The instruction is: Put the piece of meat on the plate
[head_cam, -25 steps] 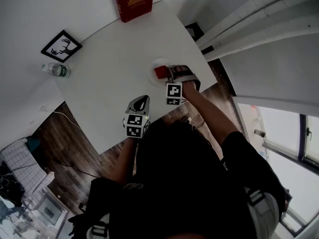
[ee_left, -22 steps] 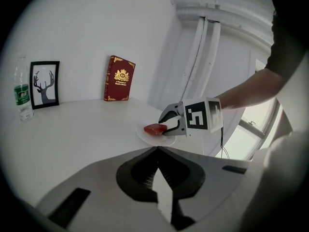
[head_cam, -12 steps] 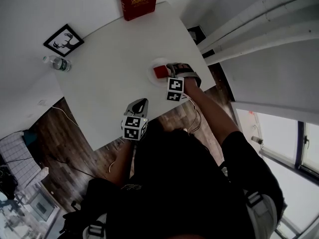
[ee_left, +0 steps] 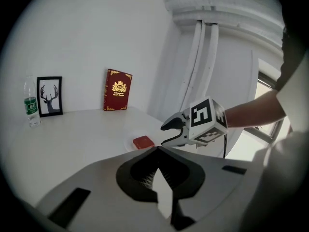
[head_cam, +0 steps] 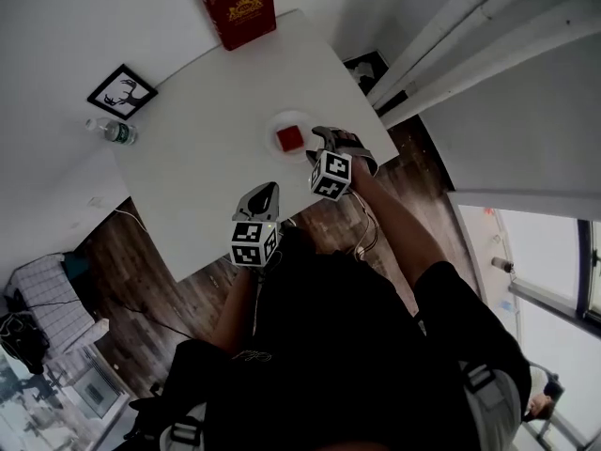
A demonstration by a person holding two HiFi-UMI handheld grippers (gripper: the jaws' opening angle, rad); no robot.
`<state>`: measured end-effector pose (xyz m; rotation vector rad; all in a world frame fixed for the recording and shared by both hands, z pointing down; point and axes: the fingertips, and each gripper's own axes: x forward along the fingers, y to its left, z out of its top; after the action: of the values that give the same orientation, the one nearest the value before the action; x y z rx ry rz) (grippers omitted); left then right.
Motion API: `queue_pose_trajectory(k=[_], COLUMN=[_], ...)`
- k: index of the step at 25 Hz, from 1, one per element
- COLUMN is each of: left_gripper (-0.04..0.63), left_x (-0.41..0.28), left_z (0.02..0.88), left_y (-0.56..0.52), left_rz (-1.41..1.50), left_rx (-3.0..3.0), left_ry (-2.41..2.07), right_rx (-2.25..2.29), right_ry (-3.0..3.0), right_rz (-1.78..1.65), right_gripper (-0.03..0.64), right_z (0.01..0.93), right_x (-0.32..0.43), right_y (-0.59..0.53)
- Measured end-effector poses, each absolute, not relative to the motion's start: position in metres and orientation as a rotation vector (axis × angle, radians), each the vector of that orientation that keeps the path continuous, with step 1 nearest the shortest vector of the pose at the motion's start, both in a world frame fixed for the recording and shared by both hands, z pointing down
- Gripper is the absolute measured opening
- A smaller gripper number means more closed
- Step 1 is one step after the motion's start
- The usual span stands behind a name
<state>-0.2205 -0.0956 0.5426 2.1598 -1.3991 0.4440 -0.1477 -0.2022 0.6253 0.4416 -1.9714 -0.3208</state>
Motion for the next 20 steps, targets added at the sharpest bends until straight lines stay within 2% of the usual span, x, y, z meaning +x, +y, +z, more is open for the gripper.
queue_pose_trajectory(k=[4, 7, 9, 13, 20], left_gripper=[0.002, 0.002, 0.002, 0.002, 0.002], left_x=[-0.197, -0.171, -0.149, -0.110, -0.045], left_z=[0.538, 0.528, 0.515, 0.486, 0.420], left_y=[-0.094, -0.096, -0.096, -0.100, -0.093], left_rz=[0.445, 0.430, 0.400, 0.329, 0.182], left_rx=[2.165, 2.198, 2.235, 2.299, 2.422], left_ry=[-1.409, -1.415, -1.422, -1.477, -1.582], right_rx=[0.590, 0.798, 0.923, 1.150, 1.467], right_ry=[-2.086, -2.183, -2.248, -2.364, -2.591], right_rz=[-0.231, -0.165, -0.106, -0.039, 0.053], right_gripper=[0.221, 0.106, 0.053, 0.025, 0.021], right_z=[0.597, 0.560, 0.536, 0.488, 0.400], right_x=[-0.125, -0.094, -0.069, -0.018, 0.057], right_y=[-0.184, -0.181, -0.174, -0.156, -0.114])
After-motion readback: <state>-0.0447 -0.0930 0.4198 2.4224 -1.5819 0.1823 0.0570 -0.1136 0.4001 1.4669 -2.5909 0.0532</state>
